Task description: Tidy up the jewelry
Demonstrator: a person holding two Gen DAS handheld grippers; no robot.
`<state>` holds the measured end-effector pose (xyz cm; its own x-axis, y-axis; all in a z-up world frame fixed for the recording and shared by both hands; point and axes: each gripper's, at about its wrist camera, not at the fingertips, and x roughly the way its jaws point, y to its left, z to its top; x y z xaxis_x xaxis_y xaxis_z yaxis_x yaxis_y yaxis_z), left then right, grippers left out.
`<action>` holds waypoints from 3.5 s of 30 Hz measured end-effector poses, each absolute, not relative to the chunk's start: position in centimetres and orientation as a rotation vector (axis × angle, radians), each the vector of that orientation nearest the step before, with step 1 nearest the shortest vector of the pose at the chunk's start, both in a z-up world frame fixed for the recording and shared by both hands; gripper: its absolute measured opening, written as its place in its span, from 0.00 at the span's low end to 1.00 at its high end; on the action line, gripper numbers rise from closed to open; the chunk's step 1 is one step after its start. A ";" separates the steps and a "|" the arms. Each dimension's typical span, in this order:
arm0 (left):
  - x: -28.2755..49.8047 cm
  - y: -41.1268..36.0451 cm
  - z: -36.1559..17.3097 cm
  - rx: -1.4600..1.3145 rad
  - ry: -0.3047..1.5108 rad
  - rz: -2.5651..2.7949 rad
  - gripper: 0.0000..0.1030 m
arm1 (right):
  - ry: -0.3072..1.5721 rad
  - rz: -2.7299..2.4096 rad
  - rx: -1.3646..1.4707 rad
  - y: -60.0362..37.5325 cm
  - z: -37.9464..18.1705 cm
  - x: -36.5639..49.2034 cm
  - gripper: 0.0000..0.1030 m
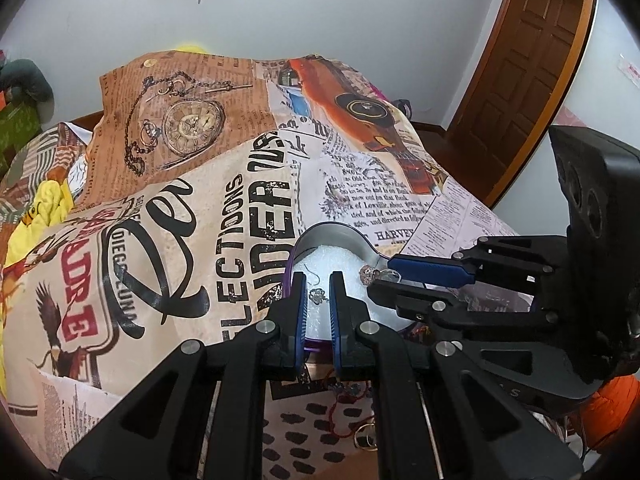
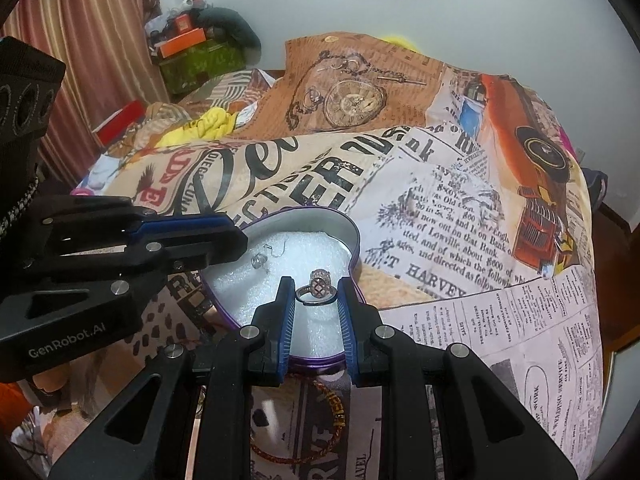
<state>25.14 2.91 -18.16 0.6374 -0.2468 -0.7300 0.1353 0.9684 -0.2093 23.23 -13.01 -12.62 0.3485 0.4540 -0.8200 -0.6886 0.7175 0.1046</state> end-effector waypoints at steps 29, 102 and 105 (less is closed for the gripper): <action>19.2 4.1 -12.9 -0.112 0.775 -0.121 0.28 | 0.891 0.637 -0.259 -15.4 -7.5 19.6 0.42; 14.5 4.5 -19.7 -0.144 0.925 -0.174 0.32 | 1.163 0.815 -0.233 -11.2 -13.2 17.4 0.28; 14.6 4.9 -20.0 -0.156 0.924 -0.171 0.32 | 1.173 0.816 -0.241 -10.7 -13.7 17.9 0.28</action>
